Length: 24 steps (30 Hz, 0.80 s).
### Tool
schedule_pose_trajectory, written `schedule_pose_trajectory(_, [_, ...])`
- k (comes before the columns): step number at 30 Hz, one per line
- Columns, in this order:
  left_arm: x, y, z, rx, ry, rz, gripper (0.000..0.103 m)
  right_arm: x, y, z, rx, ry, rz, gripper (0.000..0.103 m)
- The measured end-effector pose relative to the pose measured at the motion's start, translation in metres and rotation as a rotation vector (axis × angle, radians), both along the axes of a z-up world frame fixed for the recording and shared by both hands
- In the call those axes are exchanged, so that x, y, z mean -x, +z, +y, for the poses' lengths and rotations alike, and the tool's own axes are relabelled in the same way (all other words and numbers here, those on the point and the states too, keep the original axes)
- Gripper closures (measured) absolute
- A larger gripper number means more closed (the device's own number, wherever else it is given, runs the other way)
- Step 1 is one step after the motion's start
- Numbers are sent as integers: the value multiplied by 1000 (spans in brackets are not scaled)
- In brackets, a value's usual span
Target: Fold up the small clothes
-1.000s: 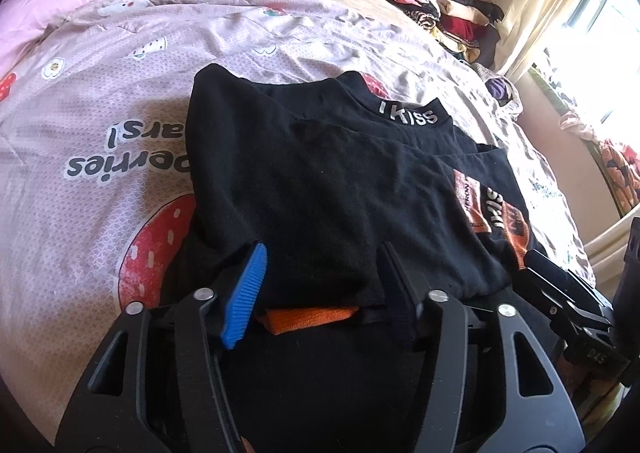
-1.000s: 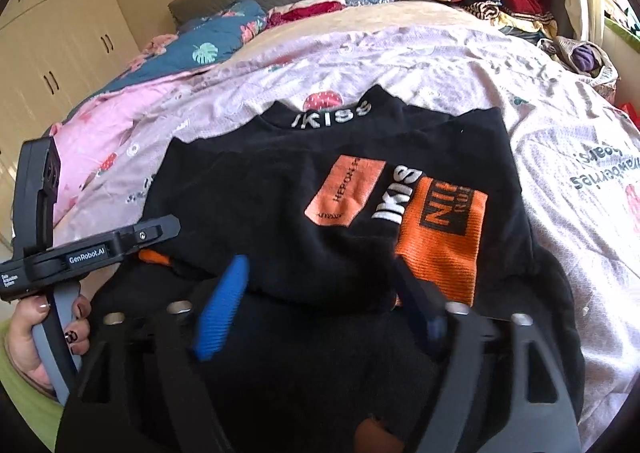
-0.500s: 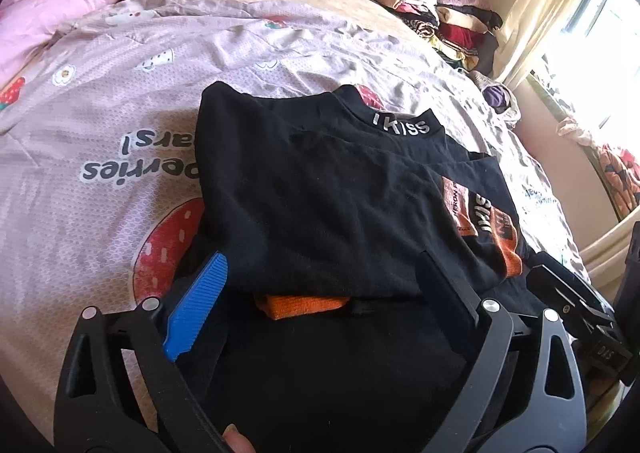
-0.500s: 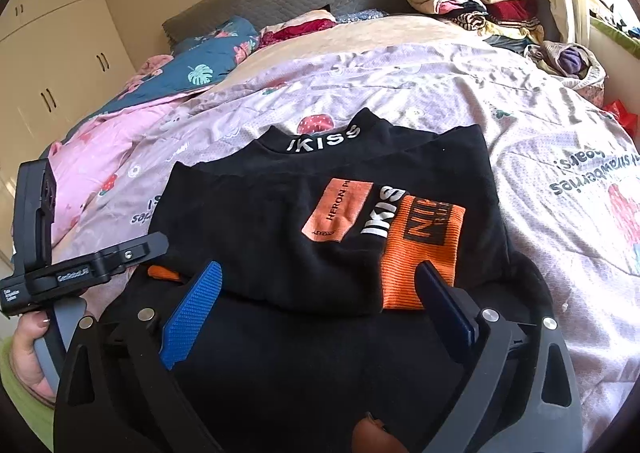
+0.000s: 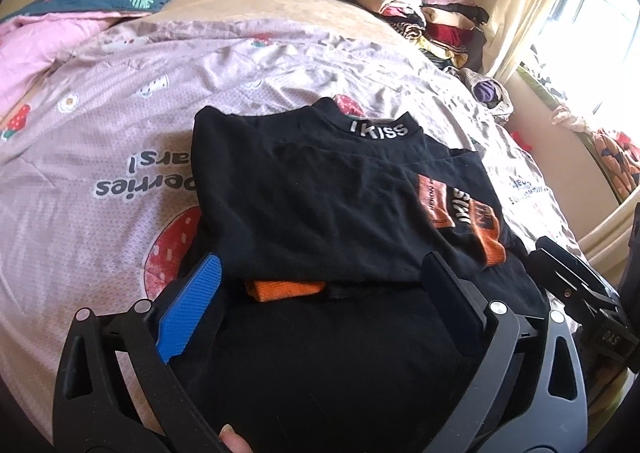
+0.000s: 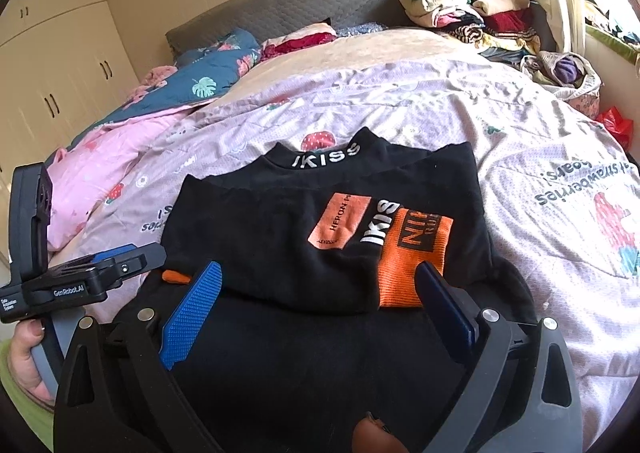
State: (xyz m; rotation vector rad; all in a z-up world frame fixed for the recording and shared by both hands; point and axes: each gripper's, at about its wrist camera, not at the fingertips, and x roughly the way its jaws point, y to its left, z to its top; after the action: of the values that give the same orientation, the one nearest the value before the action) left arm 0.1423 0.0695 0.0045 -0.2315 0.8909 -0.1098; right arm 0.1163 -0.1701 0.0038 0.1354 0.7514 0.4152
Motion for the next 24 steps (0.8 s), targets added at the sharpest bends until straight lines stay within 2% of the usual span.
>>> schedule_pose_trajectory(12, [20, 16, -21, -14, -62, -37, 9, 28, 15, -10, -25, -43, -42, 7])
schedule_pose_trajectory(24, [42, 19, -38, -23, -110, -39, 9, 56, 27, -30, -64, -68, -68, 7])
